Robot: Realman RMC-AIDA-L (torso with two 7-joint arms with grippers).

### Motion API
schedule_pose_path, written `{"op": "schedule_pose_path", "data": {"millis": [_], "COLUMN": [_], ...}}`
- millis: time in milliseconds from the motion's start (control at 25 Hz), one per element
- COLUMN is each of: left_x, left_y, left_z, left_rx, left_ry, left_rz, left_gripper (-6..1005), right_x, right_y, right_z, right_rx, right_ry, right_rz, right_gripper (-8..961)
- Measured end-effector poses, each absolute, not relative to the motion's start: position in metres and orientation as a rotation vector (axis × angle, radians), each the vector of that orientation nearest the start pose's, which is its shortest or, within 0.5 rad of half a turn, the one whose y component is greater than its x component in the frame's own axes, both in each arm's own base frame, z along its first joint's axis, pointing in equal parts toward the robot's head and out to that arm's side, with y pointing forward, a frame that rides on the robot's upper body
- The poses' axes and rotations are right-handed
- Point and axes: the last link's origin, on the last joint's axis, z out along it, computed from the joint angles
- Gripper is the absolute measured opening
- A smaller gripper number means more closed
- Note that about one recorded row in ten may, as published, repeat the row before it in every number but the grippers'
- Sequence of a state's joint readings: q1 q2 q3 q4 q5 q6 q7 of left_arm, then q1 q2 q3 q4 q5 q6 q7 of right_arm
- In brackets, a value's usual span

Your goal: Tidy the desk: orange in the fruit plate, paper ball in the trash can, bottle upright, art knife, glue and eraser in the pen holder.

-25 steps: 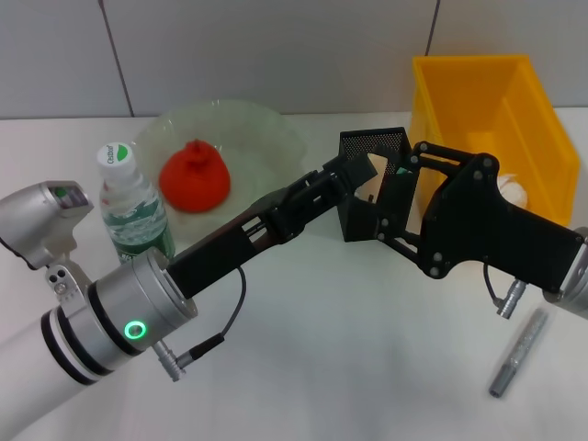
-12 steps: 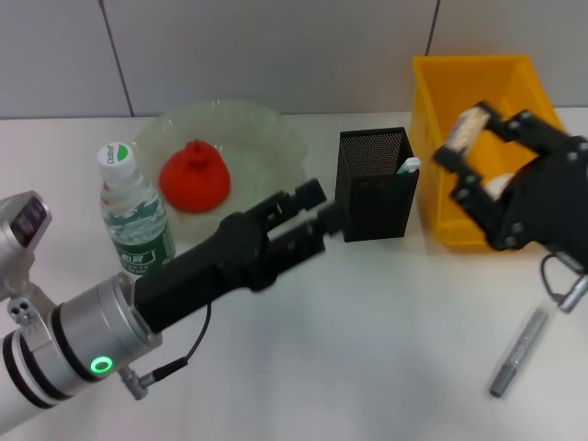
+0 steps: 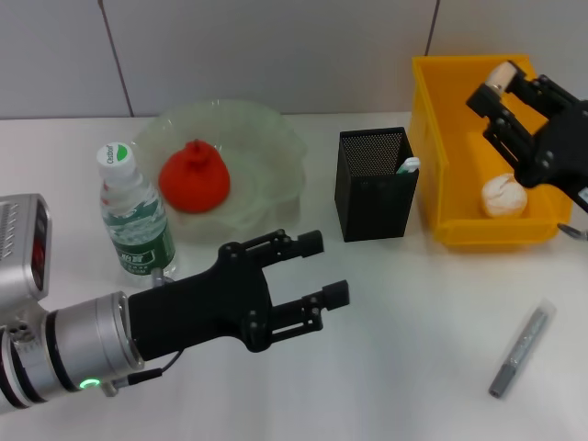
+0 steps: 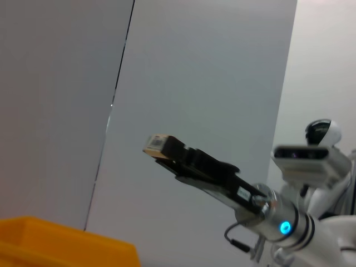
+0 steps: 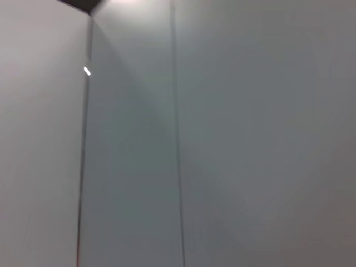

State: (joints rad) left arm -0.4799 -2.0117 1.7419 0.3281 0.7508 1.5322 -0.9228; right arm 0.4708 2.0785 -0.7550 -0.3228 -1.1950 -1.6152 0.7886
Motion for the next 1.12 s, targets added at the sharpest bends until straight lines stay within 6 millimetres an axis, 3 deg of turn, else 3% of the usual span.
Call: {"op": "schedule_pose_path", "data": {"millis": [280, 560, 840, 880, 1120], "left_x": [-0.233, -0.240, -0.240, -0.240, -0.239], "left_y": [0.283, 0.284, 0.287, 0.288, 0.290], "left_z": [-0.060, -0.066, -0.068, -0.068, -0.068], "left_rx": [-2.666, -2.678, -2.672, -2.672, -2.669], "left_ry": [-0.352, -0.334, -0.317, -0.315, -0.325], "left_rz": [-1.169, -1.078, -1.048, -1.049, -1.044], "left_gripper": [697, 696, 696, 696, 696], "right_x": [0.245, 0.226, 0.192, 0.180, 0.155], "right_y": [0.369, 0.387, 0.406, 0.412, 0.429], "right_z": [0.026, 0.037, 0.073, 0.080, 0.087], "right_rx": [-2.222, -2.393, -2.513, -2.543, -2.585], "right_ry": [0.495, 0.645, 0.792, 0.841, 0.896], "right_rz": [1.084, 0.928, 0.620, 0.523, 0.254], "right_gripper": [415, 415, 415, 415, 415]}}
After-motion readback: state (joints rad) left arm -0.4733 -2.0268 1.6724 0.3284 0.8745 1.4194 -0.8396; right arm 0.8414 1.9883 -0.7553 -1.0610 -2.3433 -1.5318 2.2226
